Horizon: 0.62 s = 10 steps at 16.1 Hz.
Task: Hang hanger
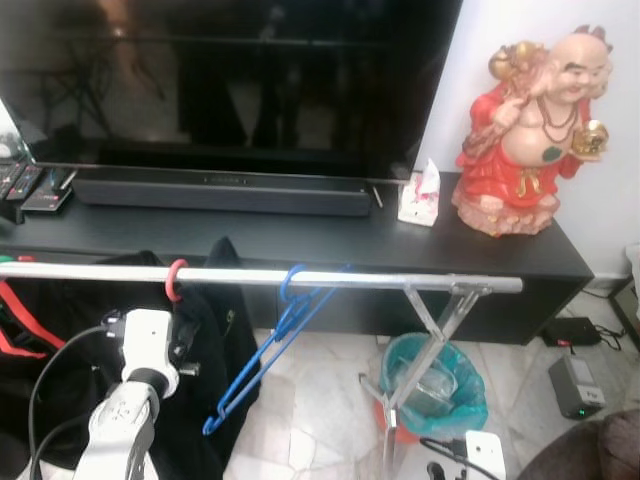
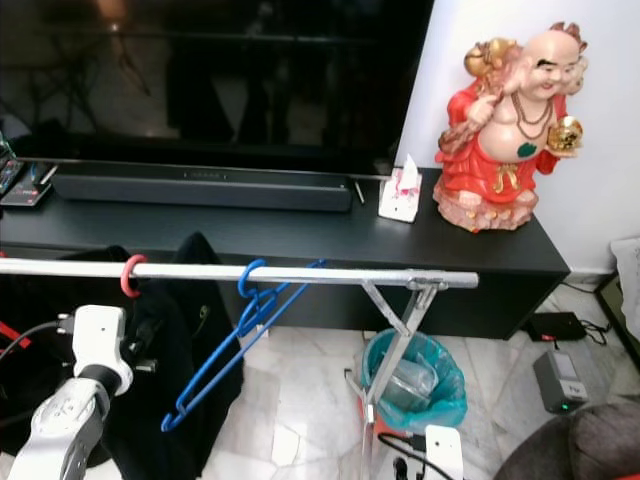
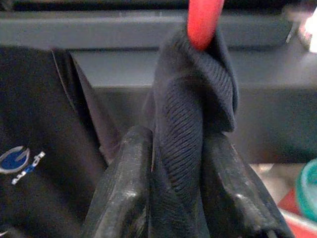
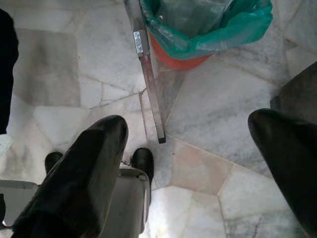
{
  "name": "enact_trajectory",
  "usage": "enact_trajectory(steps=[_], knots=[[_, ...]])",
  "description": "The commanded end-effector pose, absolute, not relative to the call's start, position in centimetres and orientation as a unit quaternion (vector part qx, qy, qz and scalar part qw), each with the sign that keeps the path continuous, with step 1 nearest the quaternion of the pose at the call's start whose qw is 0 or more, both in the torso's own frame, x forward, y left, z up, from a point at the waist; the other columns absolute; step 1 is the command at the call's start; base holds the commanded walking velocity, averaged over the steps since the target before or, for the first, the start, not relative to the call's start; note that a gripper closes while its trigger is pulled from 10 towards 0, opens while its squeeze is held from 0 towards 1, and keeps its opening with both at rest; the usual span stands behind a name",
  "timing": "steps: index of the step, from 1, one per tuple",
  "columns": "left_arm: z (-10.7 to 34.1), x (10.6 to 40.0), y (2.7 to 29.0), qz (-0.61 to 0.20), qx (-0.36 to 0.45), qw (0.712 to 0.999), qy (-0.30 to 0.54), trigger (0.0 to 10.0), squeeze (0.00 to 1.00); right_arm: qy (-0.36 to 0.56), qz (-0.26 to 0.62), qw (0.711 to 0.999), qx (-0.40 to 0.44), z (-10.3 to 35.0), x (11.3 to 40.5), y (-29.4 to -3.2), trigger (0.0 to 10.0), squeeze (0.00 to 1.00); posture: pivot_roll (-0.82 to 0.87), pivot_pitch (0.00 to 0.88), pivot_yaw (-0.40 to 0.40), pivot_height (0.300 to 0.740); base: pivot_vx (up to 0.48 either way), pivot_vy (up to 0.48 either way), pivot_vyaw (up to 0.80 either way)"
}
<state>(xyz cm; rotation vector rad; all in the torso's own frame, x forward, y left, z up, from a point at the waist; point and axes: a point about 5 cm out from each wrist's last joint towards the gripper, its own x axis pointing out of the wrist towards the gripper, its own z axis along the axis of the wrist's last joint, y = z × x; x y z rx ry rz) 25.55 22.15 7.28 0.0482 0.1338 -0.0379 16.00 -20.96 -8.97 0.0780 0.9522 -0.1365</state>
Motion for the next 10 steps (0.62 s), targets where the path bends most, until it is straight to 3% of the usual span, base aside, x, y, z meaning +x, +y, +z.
enact_trajectory(steps=[1,10], knots=[[8.2,25.2,22.0,-0.023,0.009,0.999,0.038,10.0,1.00,0.457,-0.065,0.886,0.033,-8.9,16.0,-21.1,10.0,0.00,0.10,0.031,-0.049,0.740,0.000,0.000,0.00],[9.3,20.1,22.5,-0.058,-0.033,0.998,0.015,10.0,1.00,0.458,-0.062,0.887,0.029,-8.9,16.1,-21.3,10.0,0.00,0.11,0.040,-0.055,0.740,0.000,0.000,0.00]])
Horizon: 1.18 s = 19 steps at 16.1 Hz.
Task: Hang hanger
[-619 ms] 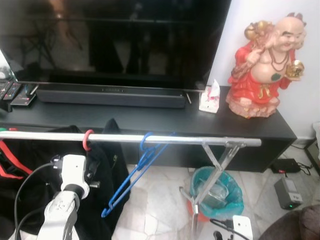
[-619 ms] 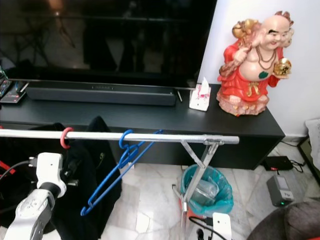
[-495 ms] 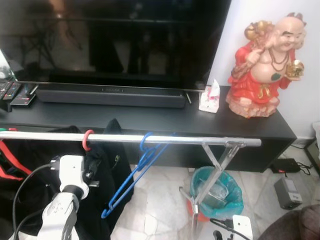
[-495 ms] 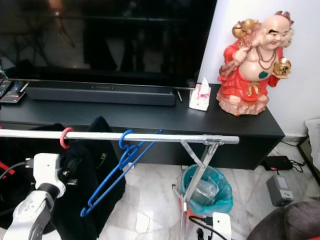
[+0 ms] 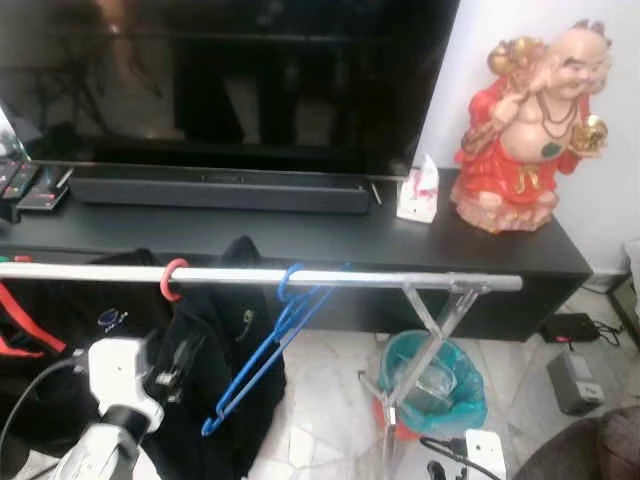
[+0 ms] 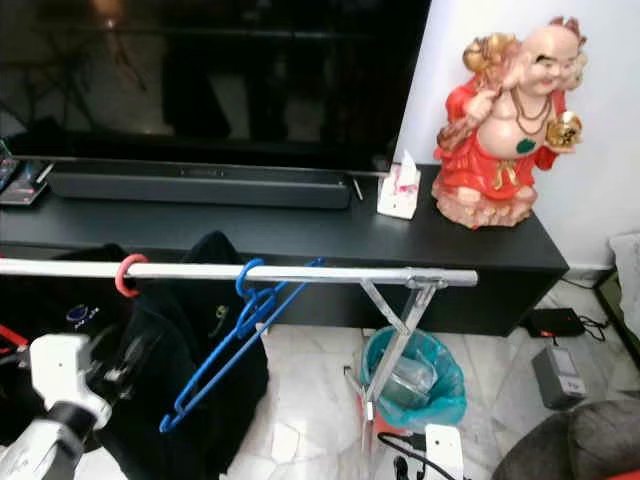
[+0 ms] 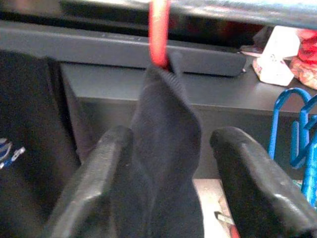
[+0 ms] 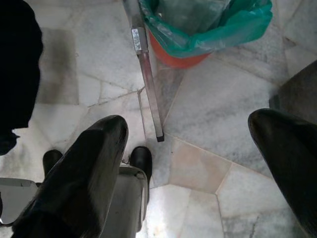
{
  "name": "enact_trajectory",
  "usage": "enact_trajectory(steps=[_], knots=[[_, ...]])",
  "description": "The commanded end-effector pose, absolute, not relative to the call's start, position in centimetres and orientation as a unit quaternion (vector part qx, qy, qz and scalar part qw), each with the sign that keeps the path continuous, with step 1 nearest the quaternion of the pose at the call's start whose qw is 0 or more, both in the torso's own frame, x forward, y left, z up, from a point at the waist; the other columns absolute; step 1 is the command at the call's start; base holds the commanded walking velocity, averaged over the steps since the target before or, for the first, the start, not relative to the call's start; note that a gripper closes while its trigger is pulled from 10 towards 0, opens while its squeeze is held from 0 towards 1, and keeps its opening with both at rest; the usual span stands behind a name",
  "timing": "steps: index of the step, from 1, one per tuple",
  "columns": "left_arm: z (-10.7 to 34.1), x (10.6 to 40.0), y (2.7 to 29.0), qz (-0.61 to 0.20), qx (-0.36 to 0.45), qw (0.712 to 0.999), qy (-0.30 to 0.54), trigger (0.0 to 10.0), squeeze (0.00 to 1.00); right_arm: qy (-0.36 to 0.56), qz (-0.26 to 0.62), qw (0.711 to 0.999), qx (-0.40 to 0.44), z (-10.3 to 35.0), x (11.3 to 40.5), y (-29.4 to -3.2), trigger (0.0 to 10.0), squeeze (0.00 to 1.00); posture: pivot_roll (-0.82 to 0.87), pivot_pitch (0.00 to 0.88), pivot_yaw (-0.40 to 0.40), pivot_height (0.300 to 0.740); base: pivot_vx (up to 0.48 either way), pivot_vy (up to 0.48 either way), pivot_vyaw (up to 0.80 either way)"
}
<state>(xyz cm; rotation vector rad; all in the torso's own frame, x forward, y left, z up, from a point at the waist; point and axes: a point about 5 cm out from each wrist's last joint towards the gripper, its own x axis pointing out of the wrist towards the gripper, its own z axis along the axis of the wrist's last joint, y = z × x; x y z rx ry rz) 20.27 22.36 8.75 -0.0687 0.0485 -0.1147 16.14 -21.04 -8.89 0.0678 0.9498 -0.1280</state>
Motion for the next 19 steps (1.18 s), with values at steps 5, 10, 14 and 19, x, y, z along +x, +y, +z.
enact_trajectory(steps=[5,10,14,19], knots=[[9.1,17.6,23.6,0.013,-0.012,1.000,0.020,10.0,1.00,0.458,-0.059,0.886,0.025,-8.9,16.1,-21.4,10.0,0.00,0.11,0.038,-0.060,0.740,0.000,0.000,0.00],[10.6,18.2,23.4,0.065,0.103,0.992,-0.023,10.0,0.00,0.461,-0.055,0.885,0.022,-8.9,16.1,-21.4,10.0,0.00,0.11,0.027,-0.066,0.740,0.000,0.000,0.00],[11.1,19.2,21.7,0.051,0.100,0.993,-0.048,10.0,0.00,0.462,-0.057,0.885,0.023,-8.9,15.9,-21.3,10.0,0.00,0.11,0.007,-0.060,0.740,0.000,0.000,0.00],[10.9,19.1,21.0,0.043,0.102,0.993,-0.046,10.0,0.00,0.467,-0.051,0.883,0.020,-9.0,15.8,-21.2,10.0,0.00,0.12,0.000,-0.067,0.740,0.000,0.197,0.00]])
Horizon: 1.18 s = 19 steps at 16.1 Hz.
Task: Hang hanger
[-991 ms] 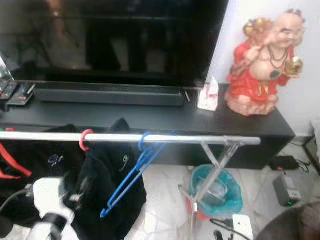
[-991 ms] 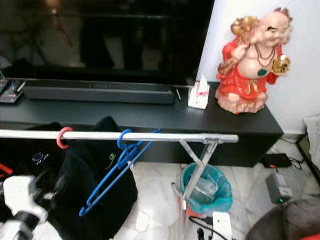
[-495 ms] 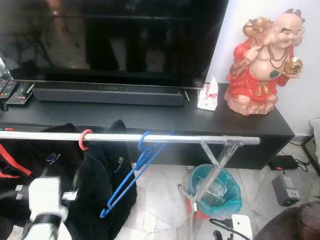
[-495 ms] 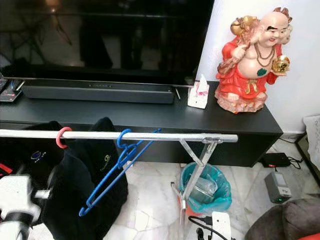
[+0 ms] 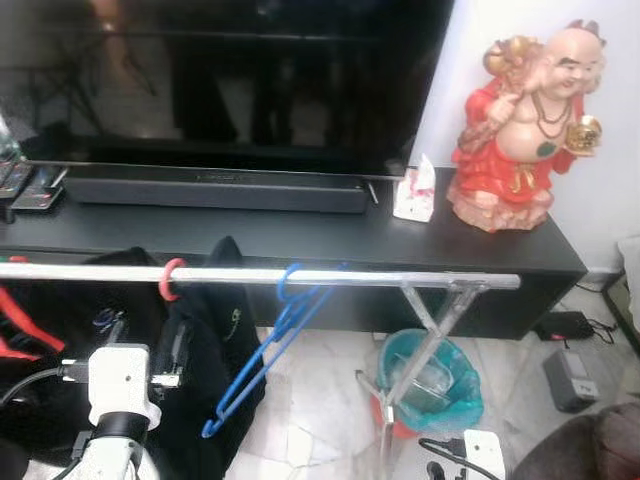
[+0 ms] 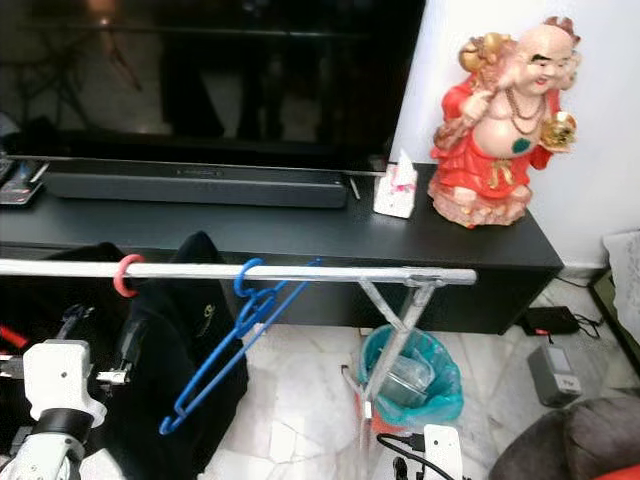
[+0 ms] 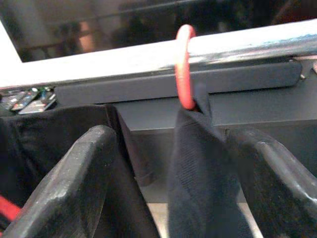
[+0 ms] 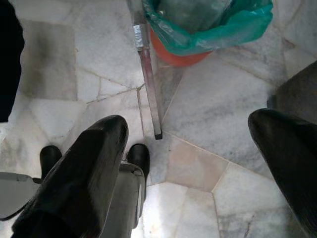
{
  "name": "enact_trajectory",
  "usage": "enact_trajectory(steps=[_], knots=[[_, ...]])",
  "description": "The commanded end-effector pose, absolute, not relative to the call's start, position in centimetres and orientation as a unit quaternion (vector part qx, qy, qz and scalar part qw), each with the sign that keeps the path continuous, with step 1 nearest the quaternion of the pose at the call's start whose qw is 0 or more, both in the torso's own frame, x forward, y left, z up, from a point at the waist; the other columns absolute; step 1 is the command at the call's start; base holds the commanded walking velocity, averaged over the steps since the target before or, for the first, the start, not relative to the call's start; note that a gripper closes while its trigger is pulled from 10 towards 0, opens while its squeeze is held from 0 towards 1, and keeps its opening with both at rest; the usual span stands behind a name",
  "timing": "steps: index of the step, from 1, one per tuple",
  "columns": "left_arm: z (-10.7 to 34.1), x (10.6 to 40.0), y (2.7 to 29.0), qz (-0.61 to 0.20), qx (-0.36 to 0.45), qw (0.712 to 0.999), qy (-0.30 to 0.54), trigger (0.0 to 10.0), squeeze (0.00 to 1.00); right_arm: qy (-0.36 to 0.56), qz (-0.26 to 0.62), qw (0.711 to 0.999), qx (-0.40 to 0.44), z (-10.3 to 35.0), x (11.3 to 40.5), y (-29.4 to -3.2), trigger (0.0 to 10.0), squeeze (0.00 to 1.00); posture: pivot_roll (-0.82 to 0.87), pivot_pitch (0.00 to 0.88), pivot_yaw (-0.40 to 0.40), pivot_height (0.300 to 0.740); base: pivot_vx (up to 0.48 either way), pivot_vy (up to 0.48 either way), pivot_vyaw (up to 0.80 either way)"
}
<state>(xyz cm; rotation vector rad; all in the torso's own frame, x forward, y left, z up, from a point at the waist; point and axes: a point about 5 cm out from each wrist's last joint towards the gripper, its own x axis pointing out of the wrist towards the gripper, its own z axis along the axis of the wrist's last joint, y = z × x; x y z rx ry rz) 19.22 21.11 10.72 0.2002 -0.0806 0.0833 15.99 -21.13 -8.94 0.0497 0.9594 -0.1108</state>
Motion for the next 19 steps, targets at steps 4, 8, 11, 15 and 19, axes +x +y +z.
enact_trajectory(steps=[4,8,11,15,19], knots=[[10.86,19.35,20.53,0.037,0.093,0.994,-0.050,10.0,0.00,0.467,-0.051,0.882,0.019,-9.02,15.75,-21.29,10.0,0.00,0.12,0.000,-0.071,0.740,0.000,0.000,0.00],[10.86,19.38,20.33,0.033,0.093,0.994,-0.052,10.0,0.00,0.468,-0.050,0.882,0.018,-9.02,15.74,-21.32,10.0,0.00,0.12,0.000,-0.073,0.740,0.000,0.000,0.00],[10.86,19.40,20.32,0.032,0.089,0.994,-0.053,10.0,0.00,0.468,-0.050,0.882,0.019,-9.03,15.73,-21.29,10.0,0.00,0.12,0.000,-0.071,0.740,0.000,0.000,0.00],[10.88,19.44,20.29,0.031,0.087,0.994,-0.053,10.0,0.00,0.468,-0.051,0.882,0.020,-9.03,15.75,-21.24,10.0,0.00,0.12,0.000,-0.070,0.740,0.000,0.249,0.00],[10.83,19.46,20.32,0.031,0.088,0.994,-0.051,10.0,0.00,0.467,-0.051,0.882,0.020,-9.04,15.75,-21.20,10.0,0.00,0.12,0.000,-0.069,0.740,0.000,0.255,0.00]])
